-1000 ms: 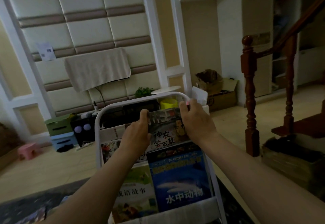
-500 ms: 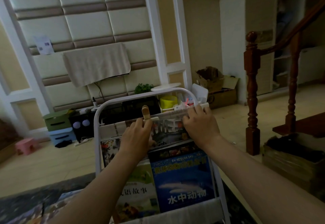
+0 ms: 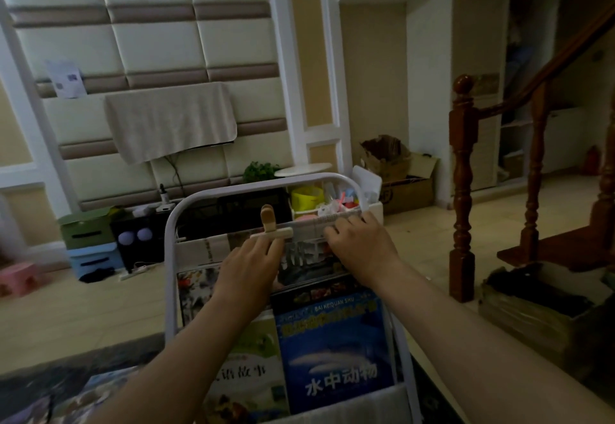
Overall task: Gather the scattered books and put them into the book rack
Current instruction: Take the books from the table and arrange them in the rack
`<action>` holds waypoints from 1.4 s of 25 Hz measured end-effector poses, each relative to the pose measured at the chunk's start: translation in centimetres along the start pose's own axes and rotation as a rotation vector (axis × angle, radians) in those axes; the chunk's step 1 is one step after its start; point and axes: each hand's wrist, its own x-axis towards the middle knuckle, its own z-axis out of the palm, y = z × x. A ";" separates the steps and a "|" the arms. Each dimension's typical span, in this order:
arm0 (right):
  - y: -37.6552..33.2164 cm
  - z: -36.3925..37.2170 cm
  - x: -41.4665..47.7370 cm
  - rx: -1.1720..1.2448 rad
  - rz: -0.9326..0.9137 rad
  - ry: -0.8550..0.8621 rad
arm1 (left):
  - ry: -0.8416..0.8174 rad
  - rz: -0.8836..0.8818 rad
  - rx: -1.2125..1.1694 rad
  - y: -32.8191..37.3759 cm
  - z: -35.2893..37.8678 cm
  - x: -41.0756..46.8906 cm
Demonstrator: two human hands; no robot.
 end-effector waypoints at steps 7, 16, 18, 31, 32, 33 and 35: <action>-0.5 -1.2 0.0 0.072 -0.041 -0.121 | 0.030 -0.032 -0.037 -0.1 0.0 -0.3; -1.0 -2.4 -0.4 0.234 0.084 -0.223 | -0.099 -0.071 -0.259 -1.2 -1.9 -0.7; -1.8 -3.1 -0.4 0.281 0.124 -0.173 | -0.096 -0.110 -0.345 -2.1 -2.7 -1.5; -19.3 -10.8 2.7 0.712 -0.021 -0.075 | 0.032 -0.360 -0.391 -12.2 -7.4 -13.8; -20.9 -11.2 2.9 0.726 -0.041 -0.084 | 0.024 -0.386 -0.383 -13.4 -7.4 -15.3; -22.4 -11.4 3.0 0.747 -0.066 -0.097 | 0.013 -0.412 -0.378 -14.6 -7.3 -16.8; -25.5 -11.6 3.1 0.751 -0.112 -0.132 | -0.017 -0.466 -0.381 -16.7 -7.0 -19.9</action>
